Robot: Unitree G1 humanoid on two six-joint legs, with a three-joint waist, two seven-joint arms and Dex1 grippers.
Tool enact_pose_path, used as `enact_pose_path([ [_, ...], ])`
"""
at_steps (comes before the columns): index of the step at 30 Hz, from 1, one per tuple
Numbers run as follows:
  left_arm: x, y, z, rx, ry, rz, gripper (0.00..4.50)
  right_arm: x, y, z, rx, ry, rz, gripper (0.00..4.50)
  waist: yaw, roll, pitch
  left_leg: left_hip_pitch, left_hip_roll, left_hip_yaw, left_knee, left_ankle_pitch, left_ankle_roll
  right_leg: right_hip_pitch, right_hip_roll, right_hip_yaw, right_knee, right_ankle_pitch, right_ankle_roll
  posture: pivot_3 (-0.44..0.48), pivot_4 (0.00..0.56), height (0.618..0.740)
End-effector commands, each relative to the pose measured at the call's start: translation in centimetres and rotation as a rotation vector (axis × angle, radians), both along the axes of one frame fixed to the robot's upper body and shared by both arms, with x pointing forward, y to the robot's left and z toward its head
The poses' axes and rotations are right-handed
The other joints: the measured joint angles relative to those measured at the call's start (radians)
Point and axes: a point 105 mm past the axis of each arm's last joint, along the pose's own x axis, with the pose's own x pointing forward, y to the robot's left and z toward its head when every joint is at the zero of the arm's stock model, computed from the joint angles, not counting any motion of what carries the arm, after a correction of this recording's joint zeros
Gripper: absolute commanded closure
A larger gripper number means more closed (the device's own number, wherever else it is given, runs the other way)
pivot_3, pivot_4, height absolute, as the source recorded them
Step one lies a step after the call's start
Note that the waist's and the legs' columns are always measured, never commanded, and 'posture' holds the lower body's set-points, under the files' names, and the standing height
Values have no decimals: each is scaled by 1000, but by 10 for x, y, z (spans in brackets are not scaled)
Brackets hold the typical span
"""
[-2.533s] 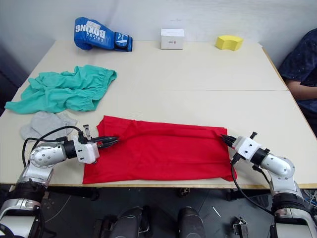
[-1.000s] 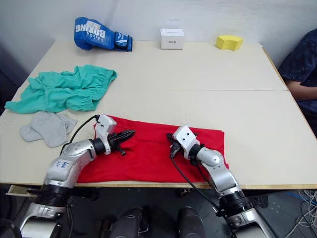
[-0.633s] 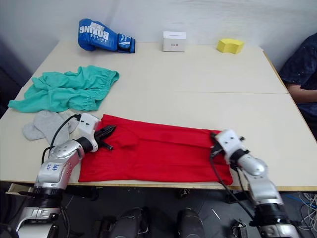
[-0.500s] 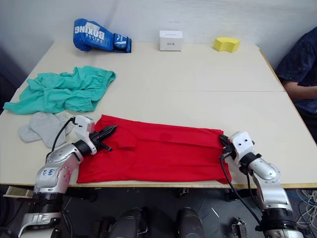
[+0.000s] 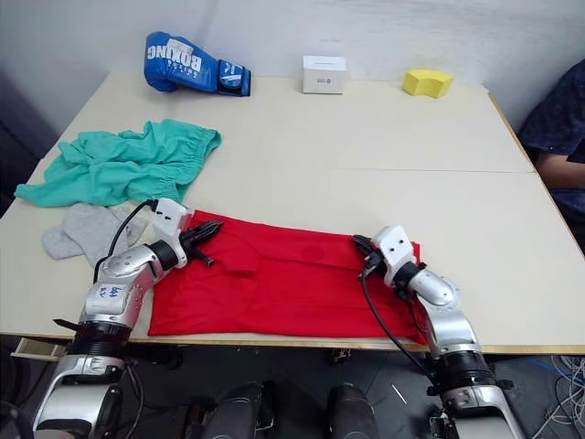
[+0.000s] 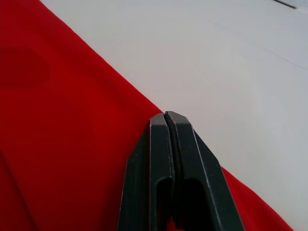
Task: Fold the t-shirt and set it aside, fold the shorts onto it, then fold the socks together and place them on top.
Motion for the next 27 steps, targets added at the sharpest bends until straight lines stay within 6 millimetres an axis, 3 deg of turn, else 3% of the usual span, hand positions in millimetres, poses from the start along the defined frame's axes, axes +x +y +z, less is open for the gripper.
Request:
enact_pose_path([
  [1,-10,3,2,-17,-26,-40,4476,-9,-34,9,36,-3,-46,4485,-3,0,0,0,0,0,0,0,0,0,0,0,0,0,0,0,150,740],
  [3,-19,4,12,-39,-71,-81,4476,-19,-41,26,169,20,21,4485,-5,0,0,1,1,0,-1,0,-1,0,0,0,0,0,0,0,150,740],
  [6,-41,-6,44,-189,-130,-230,4500,-27,-47,35,193,99,105,3920,-12,1,1,0,2,0,-2,0,-1,-1,1,1,0,0,0,0,150,740],
  [9,-69,-23,63,-166,-147,-421,3626,-30,-57,36,87,205,169,2880,-8,1,1,0,3,0,-2,0,-2,-1,1,0,0,0,0,0,150,740],
  [12,-85,-34,75,-105,-204,-527,2679,-23,-69,38,10,273,189,1825,-5,2,1,1,2,0,-2,0,-1,-1,0,0,-1,0,0,0,150,740],
  [14,-100,-47,70,-41,-202,-642,2113,-11,-76,35,-79,313,199,1200,-5,2,1,1,2,0,-1,0,-1,-1,0,0,-1,0,-1,0,150,740],
  [18,-115,-68,68,-84,-172,-764,946,12,-84,32,-184,352,200,0,-7,4,2,0,2,1,-2,0,-2,-2,1,0,-1,0,-1,0,150,740],
  [21,-118,-75,68,-104,-165,-789,7,21,-78,30,-187,408,236,0,-7,4,2,0,2,1,-1,0,-2,-2,2,0,-1,0,-1,0,150,740],
  [24,-120,-78,67,-109,-161,-794,0,14,-71,20,-238,529,337,716,-6,4,2,0,2,1,-1,1,-2,-2,1,0,-1,0,-1,0,150,740],
  [27,-121,-77,66,-114,-164,-775,0,13,-64,21,-232,547,394,1752,-5,4,2,0,2,0,0,1,-1,-1,1,0,-1,0,-1,0,150,740],
])
